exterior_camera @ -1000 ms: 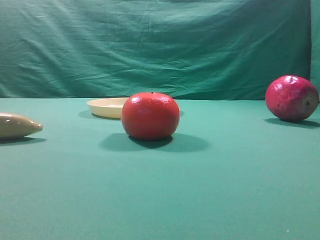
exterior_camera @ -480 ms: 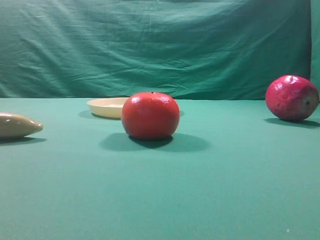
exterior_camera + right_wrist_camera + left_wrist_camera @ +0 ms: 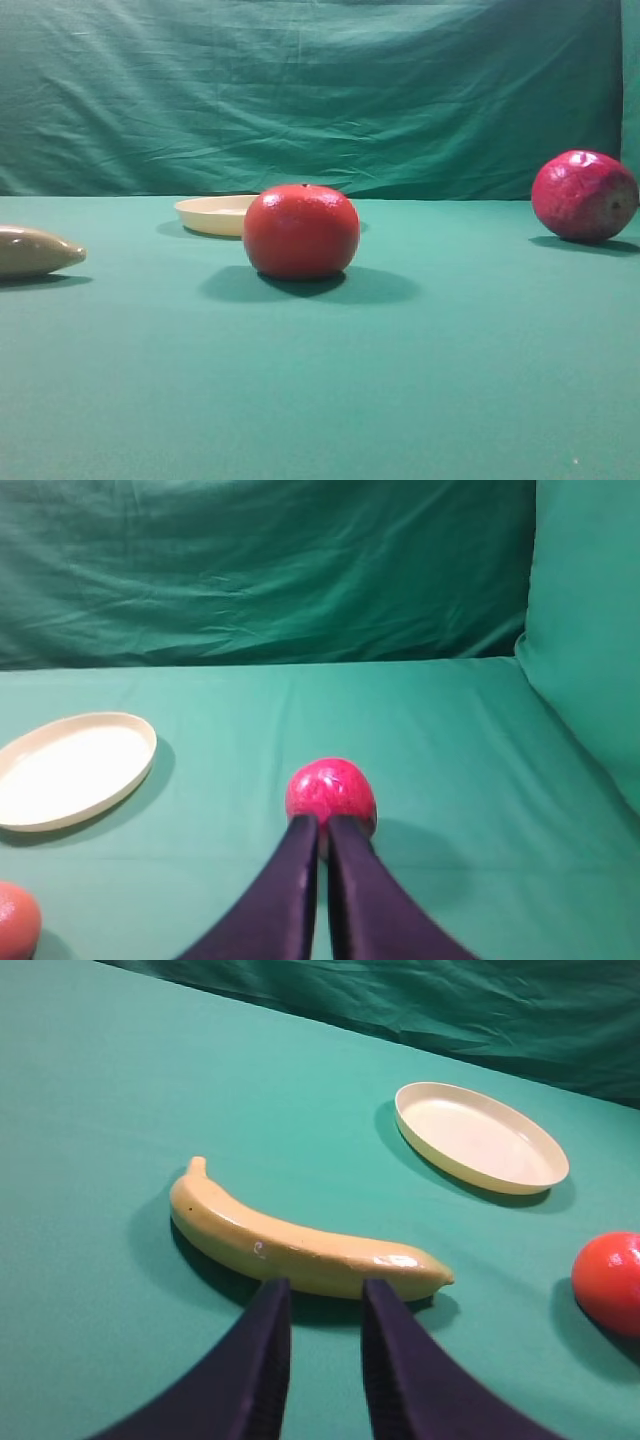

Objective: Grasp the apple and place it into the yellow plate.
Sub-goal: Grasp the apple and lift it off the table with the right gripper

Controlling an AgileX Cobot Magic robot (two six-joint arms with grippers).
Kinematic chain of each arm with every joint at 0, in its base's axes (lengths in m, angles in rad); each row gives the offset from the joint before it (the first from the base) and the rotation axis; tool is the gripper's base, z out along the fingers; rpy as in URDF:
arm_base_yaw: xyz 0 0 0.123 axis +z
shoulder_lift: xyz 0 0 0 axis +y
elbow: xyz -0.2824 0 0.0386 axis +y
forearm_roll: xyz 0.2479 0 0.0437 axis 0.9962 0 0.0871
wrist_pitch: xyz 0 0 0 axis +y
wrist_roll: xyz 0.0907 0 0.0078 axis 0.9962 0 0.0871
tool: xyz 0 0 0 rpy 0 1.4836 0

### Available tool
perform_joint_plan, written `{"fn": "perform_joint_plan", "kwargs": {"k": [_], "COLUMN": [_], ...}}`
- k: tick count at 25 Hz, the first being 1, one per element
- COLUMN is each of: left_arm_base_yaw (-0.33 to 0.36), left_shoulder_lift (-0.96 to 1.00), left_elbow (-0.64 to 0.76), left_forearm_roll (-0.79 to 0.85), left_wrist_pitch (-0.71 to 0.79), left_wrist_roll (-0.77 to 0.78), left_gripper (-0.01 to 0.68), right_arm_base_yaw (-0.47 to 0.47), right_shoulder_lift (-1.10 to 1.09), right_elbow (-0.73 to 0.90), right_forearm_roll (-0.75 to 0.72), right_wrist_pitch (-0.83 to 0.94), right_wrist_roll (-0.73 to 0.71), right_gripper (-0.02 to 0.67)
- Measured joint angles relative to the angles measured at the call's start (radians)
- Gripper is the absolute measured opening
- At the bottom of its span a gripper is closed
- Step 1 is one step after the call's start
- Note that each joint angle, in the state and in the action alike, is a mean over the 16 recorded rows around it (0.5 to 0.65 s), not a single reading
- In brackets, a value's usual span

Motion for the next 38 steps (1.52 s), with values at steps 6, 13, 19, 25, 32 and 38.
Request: {"fn": "perform_joint_plan", "kwargs": {"k": [6, 13, 19, 25, 32, 38], "left_arm_base_yaw": [0.0, 0.0, 0.0, 0.0, 0.0, 0.0], "left_shoulder_lift": [0.0, 0.0, 0.0, 0.0, 0.0, 0.0], "left_elbow": [0.0, 0.0, 0.0, 0.0, 0.0, 0.0], "left_forearm_roll": [0.0, 0.0, 0.0, 0.0, 0.0, 0.0], "left_wrist_pitch": [0.0, 0.0, 0.0, 0.0, 0.0, 0.0], "left_wrist_roll": [0.0, 0.0, 0.0, 0.0, 0.0, 0.0], "left_gripper": [0.157, 0.157, 0.157, 0.157, 0.157, 0.157], "right_arm_base_yaw": [0.0, 0.0, 0.0, 0.0, 0.0, 0.0], "right_shoulder_lift": [0.238, 0.463, 0.623, 0.772, 0.934, 1.048], "right_elbow": [-0.175, -0.326, -0.42, -0.495, -0.583, -0.648], "right_forearm_roll": [-0.001, -0.001, -0.001, -0.001, -0.001, -0.001], "right_wrist_pitch": [0.095, 0.181, 0.238, 0.26, 0.234, 0.212], "right_wrist_roll": [-0.052, -0.079, -0.092, -0.104, -0.121, -0.131], "right_gripper": [0.014, 0.207, 0.448, 0.624, 0.643, 0.634]}}
